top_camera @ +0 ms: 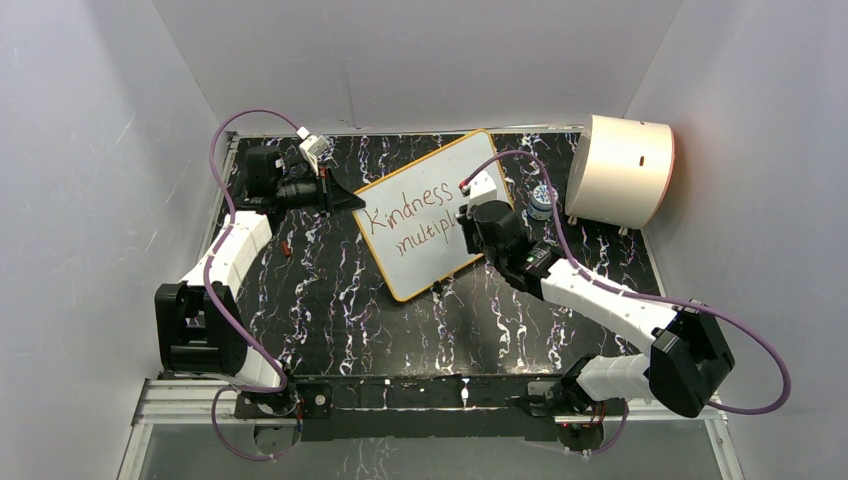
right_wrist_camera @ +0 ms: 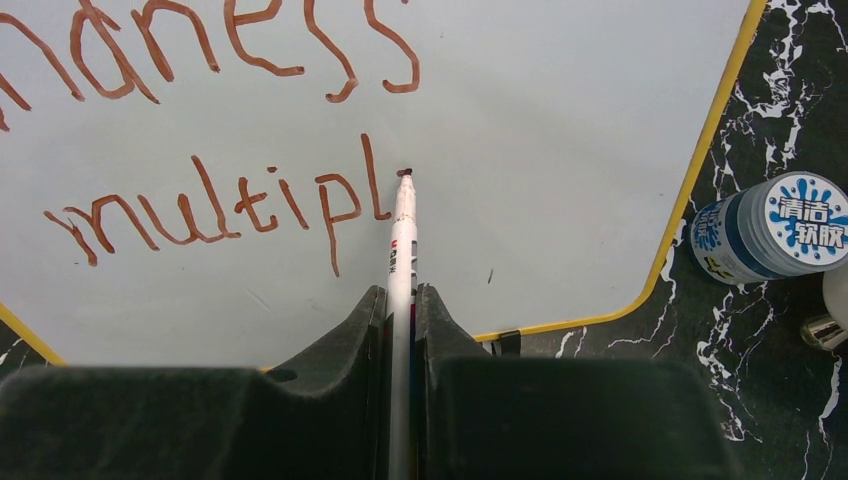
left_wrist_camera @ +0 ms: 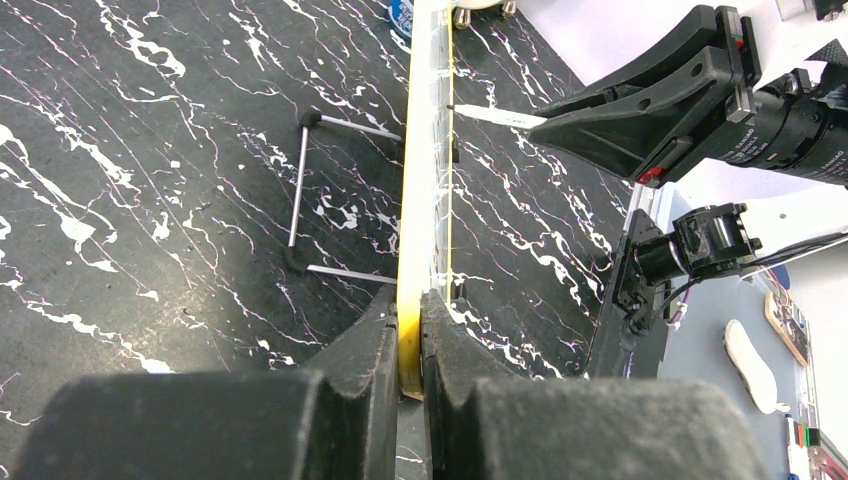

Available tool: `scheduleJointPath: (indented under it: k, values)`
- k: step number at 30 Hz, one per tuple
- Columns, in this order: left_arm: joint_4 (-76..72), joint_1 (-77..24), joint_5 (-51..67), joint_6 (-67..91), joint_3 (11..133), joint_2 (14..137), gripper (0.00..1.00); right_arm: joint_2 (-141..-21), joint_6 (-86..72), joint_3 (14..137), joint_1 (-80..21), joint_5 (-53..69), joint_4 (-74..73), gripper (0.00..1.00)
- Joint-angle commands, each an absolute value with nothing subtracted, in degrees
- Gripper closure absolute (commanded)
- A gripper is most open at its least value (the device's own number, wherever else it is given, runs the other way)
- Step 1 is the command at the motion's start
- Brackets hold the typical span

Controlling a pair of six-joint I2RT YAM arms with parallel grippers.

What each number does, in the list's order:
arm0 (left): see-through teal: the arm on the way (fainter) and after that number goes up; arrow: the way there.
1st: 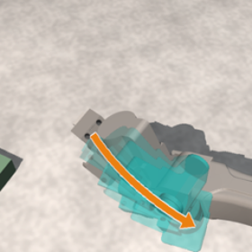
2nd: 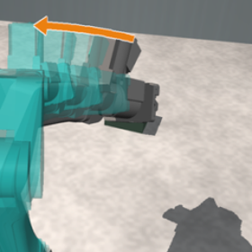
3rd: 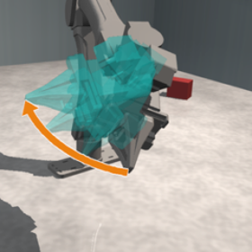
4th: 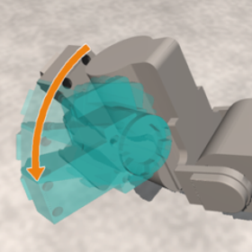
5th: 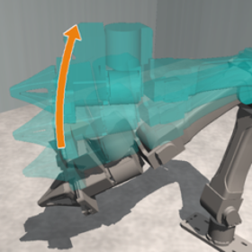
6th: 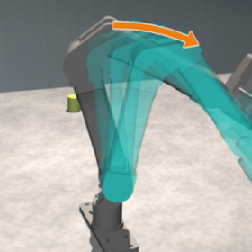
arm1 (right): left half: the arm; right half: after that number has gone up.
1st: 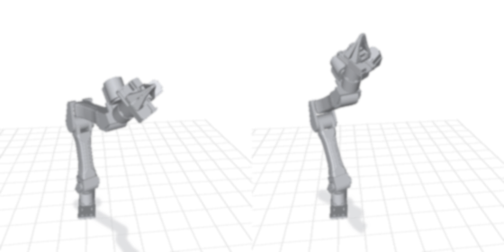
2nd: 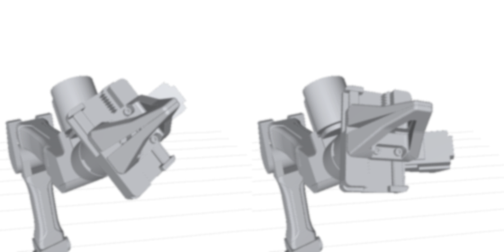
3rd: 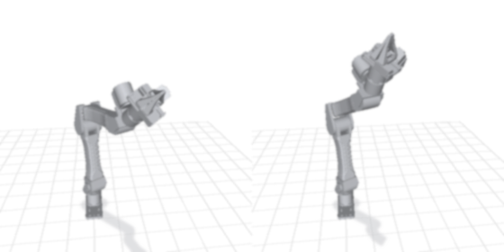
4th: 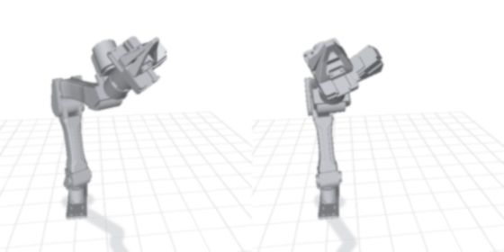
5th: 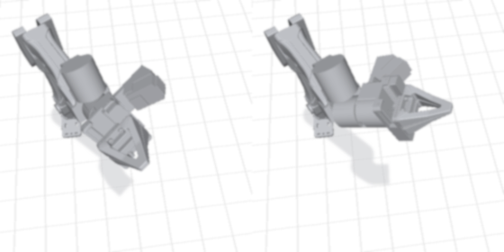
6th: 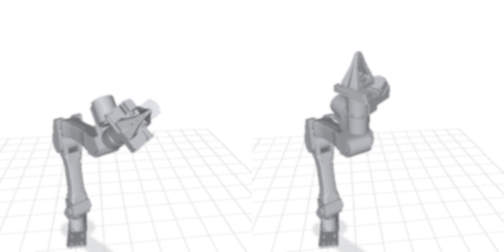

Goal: Write a sentence on the whiteboard

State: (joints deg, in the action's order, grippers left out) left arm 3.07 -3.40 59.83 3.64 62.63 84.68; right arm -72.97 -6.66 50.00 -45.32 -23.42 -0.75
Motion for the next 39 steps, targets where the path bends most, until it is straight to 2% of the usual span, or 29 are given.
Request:
scheduleJointPath:
  k: [1,39]
  values:
    - [10.46,-6.50,56.34,-1.41,60.03,87.10,1.00,-70.13,-6.07,49.50,-44.74,-23.54,0.86,1.00]
    - [10.52,-6.50,56.51,-1.33,60.12,87.45,1.00,-73.40,-7.50,49.01,-44.66,-23.35,0.61,1.00]
